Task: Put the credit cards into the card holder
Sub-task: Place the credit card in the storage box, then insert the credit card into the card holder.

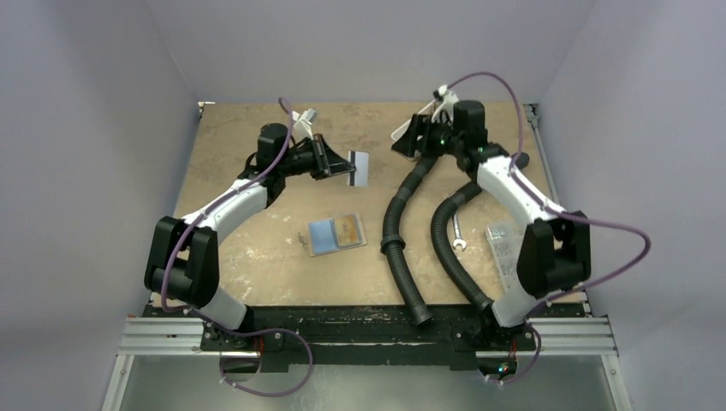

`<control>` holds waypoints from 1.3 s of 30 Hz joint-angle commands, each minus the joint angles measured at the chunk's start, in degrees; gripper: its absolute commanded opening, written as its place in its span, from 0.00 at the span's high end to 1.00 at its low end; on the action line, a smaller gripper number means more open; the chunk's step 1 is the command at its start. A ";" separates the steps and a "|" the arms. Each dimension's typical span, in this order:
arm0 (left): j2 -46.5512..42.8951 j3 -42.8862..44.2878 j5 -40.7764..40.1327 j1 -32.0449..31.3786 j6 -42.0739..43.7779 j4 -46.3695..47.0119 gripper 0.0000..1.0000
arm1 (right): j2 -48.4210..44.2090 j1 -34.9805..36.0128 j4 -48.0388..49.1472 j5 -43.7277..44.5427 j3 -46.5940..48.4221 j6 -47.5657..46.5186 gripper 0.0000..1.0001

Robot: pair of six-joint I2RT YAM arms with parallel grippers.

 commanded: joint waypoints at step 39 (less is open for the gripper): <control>-8.70 -23.00 10.91 4.06 -21.58 33.74 1.00 | 2.21 13.63 75.61 -29.41 -32.71 51.23 1.00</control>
